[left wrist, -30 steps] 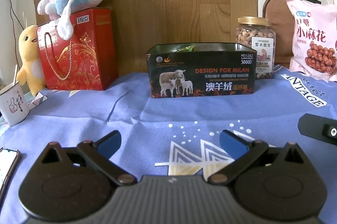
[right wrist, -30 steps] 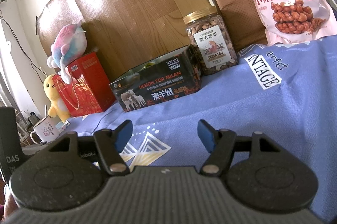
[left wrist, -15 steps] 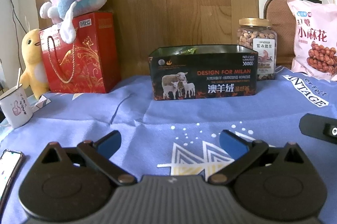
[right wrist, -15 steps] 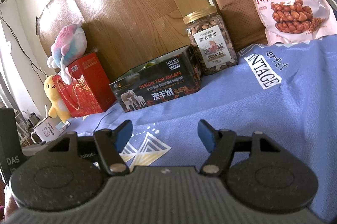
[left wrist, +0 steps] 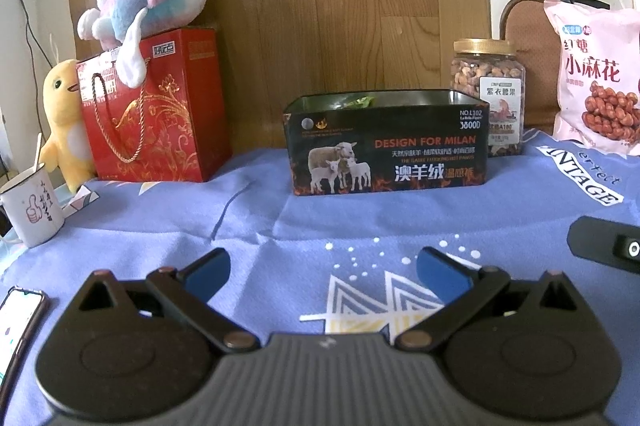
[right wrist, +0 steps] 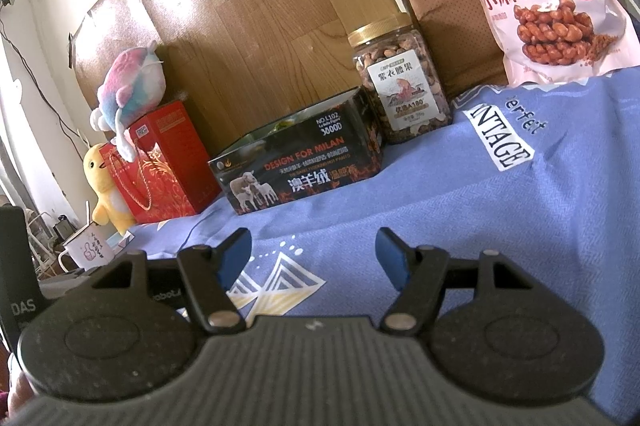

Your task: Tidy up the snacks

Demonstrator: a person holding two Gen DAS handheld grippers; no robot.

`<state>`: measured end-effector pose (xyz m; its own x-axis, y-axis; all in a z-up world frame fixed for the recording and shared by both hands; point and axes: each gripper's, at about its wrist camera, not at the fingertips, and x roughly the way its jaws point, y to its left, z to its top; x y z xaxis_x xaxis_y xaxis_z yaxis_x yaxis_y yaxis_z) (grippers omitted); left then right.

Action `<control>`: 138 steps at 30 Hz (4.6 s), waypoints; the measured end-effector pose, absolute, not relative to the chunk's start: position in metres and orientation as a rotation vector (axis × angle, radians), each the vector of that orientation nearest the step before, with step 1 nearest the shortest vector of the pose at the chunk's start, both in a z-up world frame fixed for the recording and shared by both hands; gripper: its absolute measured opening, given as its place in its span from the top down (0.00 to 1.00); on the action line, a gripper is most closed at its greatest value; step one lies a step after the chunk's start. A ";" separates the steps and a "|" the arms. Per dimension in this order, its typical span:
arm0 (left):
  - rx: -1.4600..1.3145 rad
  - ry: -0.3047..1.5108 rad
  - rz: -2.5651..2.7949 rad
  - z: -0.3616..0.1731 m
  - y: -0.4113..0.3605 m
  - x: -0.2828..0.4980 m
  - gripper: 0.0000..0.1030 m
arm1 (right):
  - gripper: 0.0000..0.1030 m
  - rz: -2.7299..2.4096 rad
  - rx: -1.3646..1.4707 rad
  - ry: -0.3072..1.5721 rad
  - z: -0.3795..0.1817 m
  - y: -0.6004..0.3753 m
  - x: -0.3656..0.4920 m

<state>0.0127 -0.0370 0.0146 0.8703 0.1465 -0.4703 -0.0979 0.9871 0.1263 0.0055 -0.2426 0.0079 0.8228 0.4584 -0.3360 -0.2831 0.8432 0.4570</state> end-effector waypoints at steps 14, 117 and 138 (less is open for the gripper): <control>0.098 0.561 0.160 0.022 -0.035 0.004 0.00 | 0.31 0.394 0.407 0.432 0.010 -0.243 0.002; 0.306 0.555 0.271 0.054 -0.049 -0.039 0.00 | 0.03 0.430 0.458 0.462 0.050 -0.219 -0.056; 0.324 0.586 0.262 0.046 -0.052 -0.031 0.00 | 0.03 0.424 0.473 0.478 0.044 -0.221 -0.052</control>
<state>-0.0313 -0.0524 0.0462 0.8030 0.3307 -0.4959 -0.1492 0.9170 0.3700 -0.0515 -0.2214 0.0435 0.8062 0.4882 -0.3341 -0.2738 0.8086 0.5208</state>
